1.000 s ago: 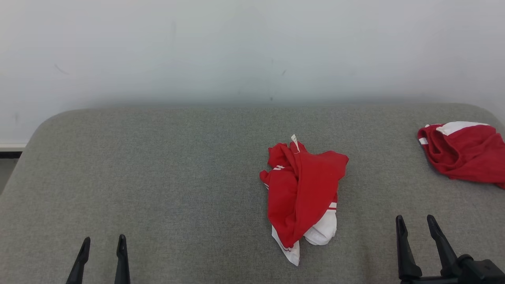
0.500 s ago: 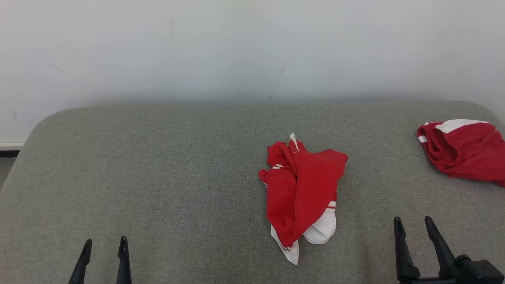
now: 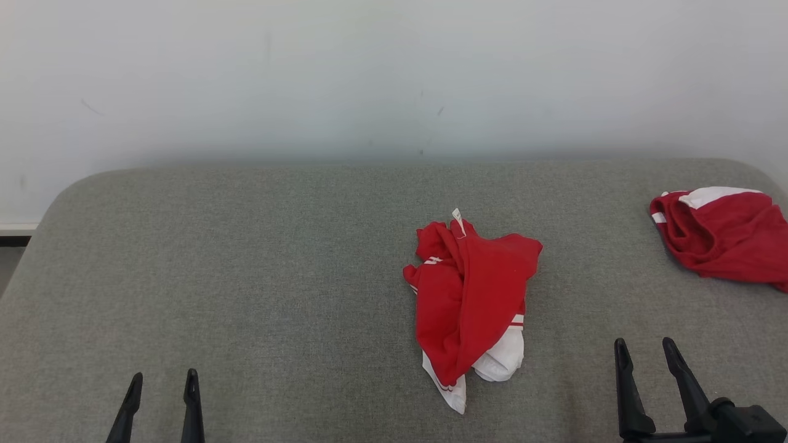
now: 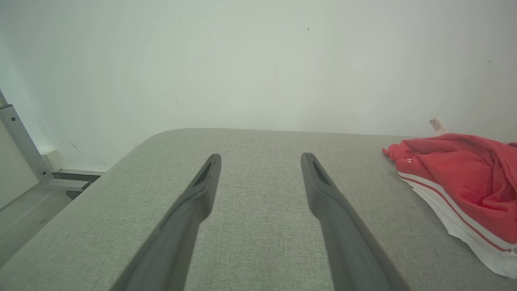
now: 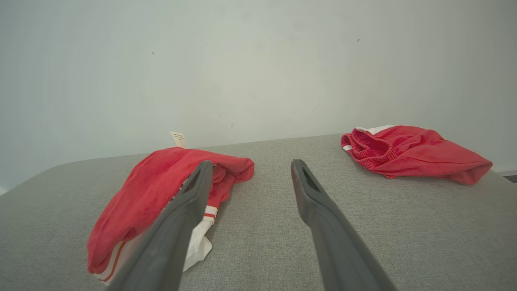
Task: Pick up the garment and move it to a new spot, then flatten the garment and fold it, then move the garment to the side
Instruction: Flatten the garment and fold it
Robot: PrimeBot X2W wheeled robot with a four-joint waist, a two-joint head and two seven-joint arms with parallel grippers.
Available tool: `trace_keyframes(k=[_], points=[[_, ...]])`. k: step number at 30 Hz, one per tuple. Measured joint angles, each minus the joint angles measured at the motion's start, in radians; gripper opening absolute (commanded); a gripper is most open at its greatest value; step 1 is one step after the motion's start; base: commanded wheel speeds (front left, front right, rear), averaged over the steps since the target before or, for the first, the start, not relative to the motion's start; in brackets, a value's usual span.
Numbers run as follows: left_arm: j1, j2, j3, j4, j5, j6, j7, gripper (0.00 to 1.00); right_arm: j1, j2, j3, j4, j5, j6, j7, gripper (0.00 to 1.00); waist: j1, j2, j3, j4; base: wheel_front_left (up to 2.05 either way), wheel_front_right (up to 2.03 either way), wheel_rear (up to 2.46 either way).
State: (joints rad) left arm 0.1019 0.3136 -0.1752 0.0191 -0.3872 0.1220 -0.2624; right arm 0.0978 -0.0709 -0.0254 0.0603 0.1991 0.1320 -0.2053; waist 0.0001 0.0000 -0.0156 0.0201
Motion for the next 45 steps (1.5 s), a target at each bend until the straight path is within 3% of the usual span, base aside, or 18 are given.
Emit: trace_keyframes(k=[21,27,36,45], points=[[-0.030,-0.014,-0.002,-0.006,0.015,-0.002,0.000,1.00,-0.001,-0.003,0.005,0.003,0.001,0.000,0.002,1.00,0.0000,0.0000,0.005,-0.021,0.00,0.00,0.00],[-0.151,-0.064,-0.113,0.017,0.041,-0.058,0.018,1.00,-0.008,-0.004,0.017,0.011,0.003,0.000,0.002,1.00,0.0000,0.0001,0.014,-0.044,0.00,0.00,0.00],[-0.314,-0.166,-0.270,0.168,0.086,-0.141,0.035,1.00,-0.037,-0.003,0.024,0.020,0.011,0.000,-0.007,1.00,0.0000,0.0000,0.050,-0.109,0.00,0.00,0.00],[-0.337,-0.190,-0.369,0.356,0.124,-0.174,0.044,1.00,-0.062,0.000,0.022,0.043,0.021,0.000,-0.033,1.00,0.0001,0.0001,0.112,-0.193,0.00,0.00,0.00]])
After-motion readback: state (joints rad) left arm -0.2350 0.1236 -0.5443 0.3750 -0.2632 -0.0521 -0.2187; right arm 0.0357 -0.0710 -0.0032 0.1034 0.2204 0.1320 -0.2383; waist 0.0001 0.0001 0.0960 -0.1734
